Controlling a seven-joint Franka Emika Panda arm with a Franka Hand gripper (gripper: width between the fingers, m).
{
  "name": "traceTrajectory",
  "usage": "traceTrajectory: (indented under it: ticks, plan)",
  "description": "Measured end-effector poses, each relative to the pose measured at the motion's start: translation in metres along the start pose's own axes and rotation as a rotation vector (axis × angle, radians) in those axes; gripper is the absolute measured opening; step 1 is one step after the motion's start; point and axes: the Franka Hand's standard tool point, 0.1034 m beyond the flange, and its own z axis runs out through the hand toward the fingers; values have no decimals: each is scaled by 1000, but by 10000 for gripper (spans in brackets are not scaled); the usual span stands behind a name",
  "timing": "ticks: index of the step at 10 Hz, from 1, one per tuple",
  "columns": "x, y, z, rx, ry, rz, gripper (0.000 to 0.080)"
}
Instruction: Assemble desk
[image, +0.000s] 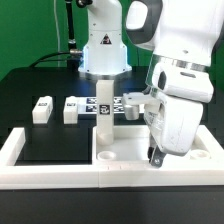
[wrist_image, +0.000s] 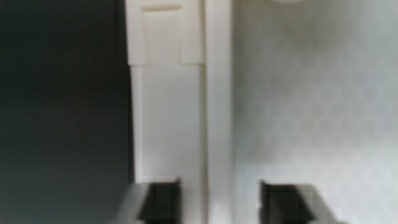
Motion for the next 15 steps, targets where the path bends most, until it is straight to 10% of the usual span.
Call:
traceTrajectory:
  ticks: [1, 3, 11, 15]
  plan:
    - [-1, 0, 0, 0, 0, 1, 282]
    - [-2, 0, 1, 1, -1, 3, 592]
    - [-8, 1, -1, 4, -5, 12, 649]
    - [-71, 7, -66, 88, -54, 87, 649]
